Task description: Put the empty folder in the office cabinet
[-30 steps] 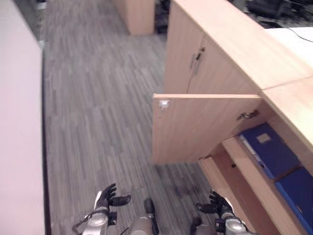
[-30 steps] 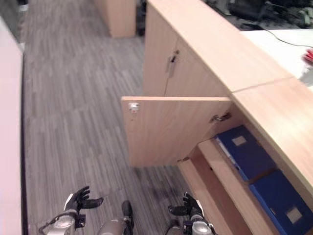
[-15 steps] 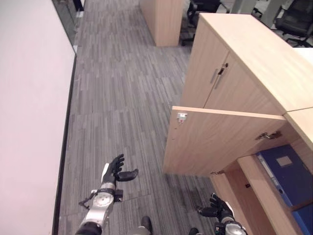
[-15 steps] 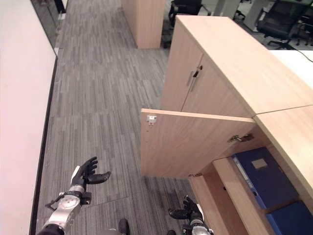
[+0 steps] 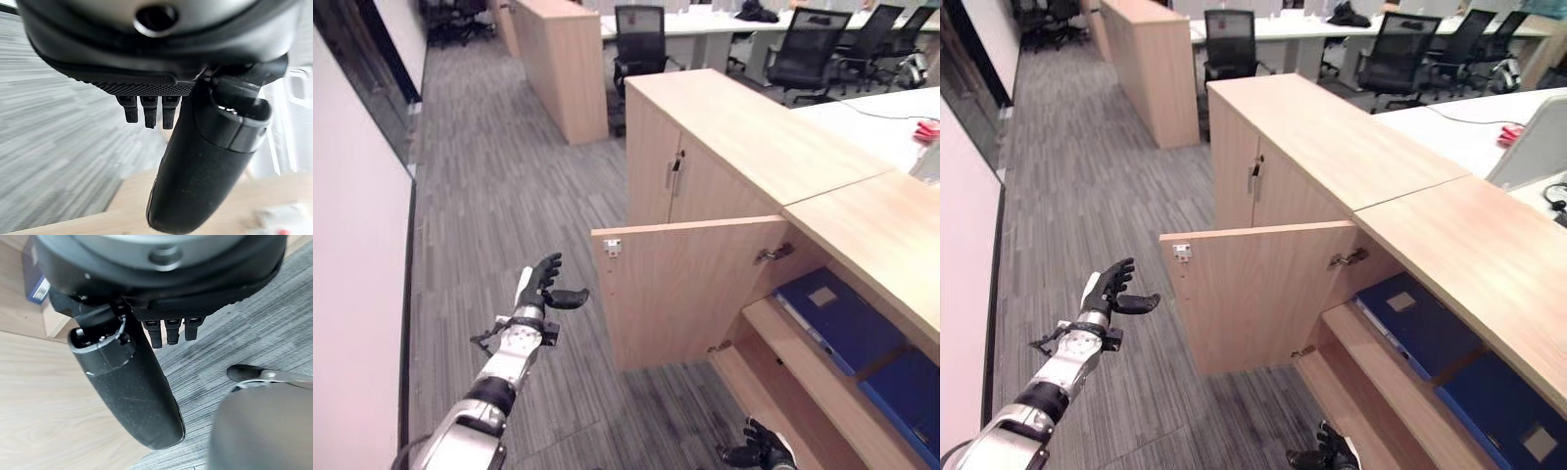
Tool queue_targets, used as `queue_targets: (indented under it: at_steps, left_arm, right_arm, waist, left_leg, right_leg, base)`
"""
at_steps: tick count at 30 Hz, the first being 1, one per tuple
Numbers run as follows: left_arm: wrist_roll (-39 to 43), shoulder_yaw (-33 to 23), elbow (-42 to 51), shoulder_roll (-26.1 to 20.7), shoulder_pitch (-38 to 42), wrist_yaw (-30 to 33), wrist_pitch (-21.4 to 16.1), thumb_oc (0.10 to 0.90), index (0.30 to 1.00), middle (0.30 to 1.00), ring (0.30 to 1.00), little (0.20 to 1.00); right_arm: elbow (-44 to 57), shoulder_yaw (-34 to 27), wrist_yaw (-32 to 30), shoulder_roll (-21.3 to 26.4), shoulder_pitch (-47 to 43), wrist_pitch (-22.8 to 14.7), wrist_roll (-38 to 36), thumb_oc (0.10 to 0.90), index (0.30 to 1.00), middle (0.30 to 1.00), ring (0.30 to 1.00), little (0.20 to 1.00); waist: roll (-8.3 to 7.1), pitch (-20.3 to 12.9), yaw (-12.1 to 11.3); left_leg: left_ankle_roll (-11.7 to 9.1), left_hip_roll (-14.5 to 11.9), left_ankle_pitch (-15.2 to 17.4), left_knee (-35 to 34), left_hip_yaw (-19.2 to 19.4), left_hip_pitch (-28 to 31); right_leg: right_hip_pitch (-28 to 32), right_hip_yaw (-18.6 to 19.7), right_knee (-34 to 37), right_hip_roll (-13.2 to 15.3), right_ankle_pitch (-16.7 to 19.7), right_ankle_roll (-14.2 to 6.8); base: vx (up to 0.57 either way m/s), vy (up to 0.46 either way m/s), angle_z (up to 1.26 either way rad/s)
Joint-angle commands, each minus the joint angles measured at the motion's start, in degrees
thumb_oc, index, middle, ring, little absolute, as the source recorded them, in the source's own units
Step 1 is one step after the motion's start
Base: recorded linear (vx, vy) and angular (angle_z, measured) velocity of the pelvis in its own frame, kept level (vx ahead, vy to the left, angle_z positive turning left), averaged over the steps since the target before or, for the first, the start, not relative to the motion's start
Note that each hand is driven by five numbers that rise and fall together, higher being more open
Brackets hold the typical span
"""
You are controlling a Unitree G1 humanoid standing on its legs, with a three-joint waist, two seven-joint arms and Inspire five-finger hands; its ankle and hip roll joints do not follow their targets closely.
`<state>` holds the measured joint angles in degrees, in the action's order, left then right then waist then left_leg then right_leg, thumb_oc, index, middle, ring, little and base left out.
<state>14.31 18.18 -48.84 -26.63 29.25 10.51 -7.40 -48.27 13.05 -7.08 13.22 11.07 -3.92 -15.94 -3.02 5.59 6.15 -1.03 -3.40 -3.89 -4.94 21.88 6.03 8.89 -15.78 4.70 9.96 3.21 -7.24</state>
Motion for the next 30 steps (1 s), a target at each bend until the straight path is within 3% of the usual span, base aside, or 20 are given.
queue_targets:
  at_steps: [1, 11, 17, 25, 27, 28, 29, 30]
  left_arm:
    - [-0.43, 1.02, -3.35, -2.44, 14.28, 0.26, -4.55, 0.800, 0.900, 0.900, 0.900, 0.900]
    - [1.38, 4.17, -4.36, 2.30, 19.83, -0.27, -5.20, 0.800, 0.900, 0.900, 0.900, 0.900]
    - [1.79, 5.50, 1.55, 5.73, 16.33, -1.49, -6.15, 0.800, 0.900, 0.900, 0.900, 0.900]
    - [2.61, 6.12, 13.86, 8.04, 5.43, -5.40, -7.20, 0.800, 0.900, 0.900, 0.900, 0.900]
    - [3.35, 5.83, 21.87, 5.94, -2.17, -8.18, -7.84, 0.800, 0.900, 0.900, 0.900, 0.900]
    - [3.43, 5.25, 23.88, 5.51, -3.90, -8.80, -7.76, 0.800, 0.900, 0.900, 0.900, 0.900]
    - [3.44, 5.15, 24.20, 5.42, -4.16, -8.85, -7.60, 0.800, 0.900, 0.900, 0.900, 0.900]
    - [4.18, 3.15, 27.64, 4.54, -8.24, -9.57, -7.45, 0.800, 0.900, 0.900, 0.900, 0.900]
  right_arm:
    - [0.60, 1.06, 0.15, 2.63, -3.96, -3.58, -0.44, 0.800, 0.900, 0.900, 0.900, 0.900]
    - [-3.15, 1.17, -0.61, 2.49, -4.81, -2.84, 0.54, 0.800, 0.900, 0.900, 0.900, 0.900]
    - [-4.17, -0.88, -1.84, 2.04, -5.92, -2.61, 0.28, 0.800, 0.900, 0.900, 0.900, 0.900]
    - [-4.19, -3.78, -2.67, 1.14, -8.95, -2.16, -0.21, 0.800, 0.900, 0.900, 0.900, 0.900]
    - [-3.53, -5.14, -3.14, 0.44, -11.29, -2.76, -1.27, 0.800, 0.900, 0.900, 0.900, 0.900]
    - [-3.23, -5.34, -3.15, 0.00, -11.71, -2.86, -1.40, 0.800, 0.900, 0.900, 0.900, 0.900]
    - [-3.22, -5.27, -3.16, 0.01, -11.65, -2.84, -1.39, 0.800, 0.900, 0.900, 0.900, 0.900]
    - [-1.82, -5.18, -3.13, -0.45, -11.45, -2.91, -1.20, 0.800, 0.900, 0.900, 0.900, 0.900]
  waist:
    - [2.95, -0.38, 0.22]
    - [2.61, -0.32, 2.96]
    - [2.28, 0.30, 3.37]
    - [1.72, 2.64, 1.98]
    - [1.92, 4.77, 0.27]
    - [2.26, 5.23, -0.13]
    - [2.23, 5.18, -0.21]
    - [3.19, 5.79, -1.42]
  left_leg:
    - [-5.52, -4.75, 2.23, -0.04, -0.11, 3.44]
    - [-5.10, -4.56, 2.84, -0.06, 2.66, 4.46]
    - [-4.47, -4.06, 3.43, -0.06, 3.22, 4.75]
    - [-3.45, -3.22, 3.96, -0.06, 4.70, 4.58]
    - [-3.36, -3.78, 3.68, 0.19, 8.34, 2.85]
    - [-3.18, -4.11, 3.13, 0.15, 9.04, 2.40]
    - [-3.21, -4.10, 3.41, 0.28, 9.14, 2.46]
    - [-2.58, -4.86, 3.31, 0.56, 11.44, 2.27]
  right_leg:
    - [-1.32, -0.77, -5.18, 1.66, -4.35, -4.51]
    - [-2.97, 1.93, -5.58, 1.90, -3.07, -5.11]
    - [-3.99, 2.76, -6.75, 2.43, -2.61, -5.55]
    - [-6.82, 2.79, -9.20, 4.24, -0.72, -6.33]
    - [-10.67, -4.22, -13.17, 7.19, 2.73, -7.30]
    - [-11.88, -5.25, -14.99, 8.08, 3.48, -7.47]
    - [-12.19, -4.99, -15.68, 8.21, 3.02, -7.48]
    - [-12.85, -8.57, -20.60, 10.56, 1.76, -6.75]
  base:
    - [0.00, 0.018, -0.14]
    - [0.00, 0.015, -0.16]
    - [0.00, 0.027, -0.06]
    - [-0.05, 0.047, -0.05]
    - [-0.24, 0.026, -0.78]
    - [-0.12, 0.039, -0.99]
    - [-0.14, 0.081, -0.69]
    - [-0.09, 0.059, -0.42]
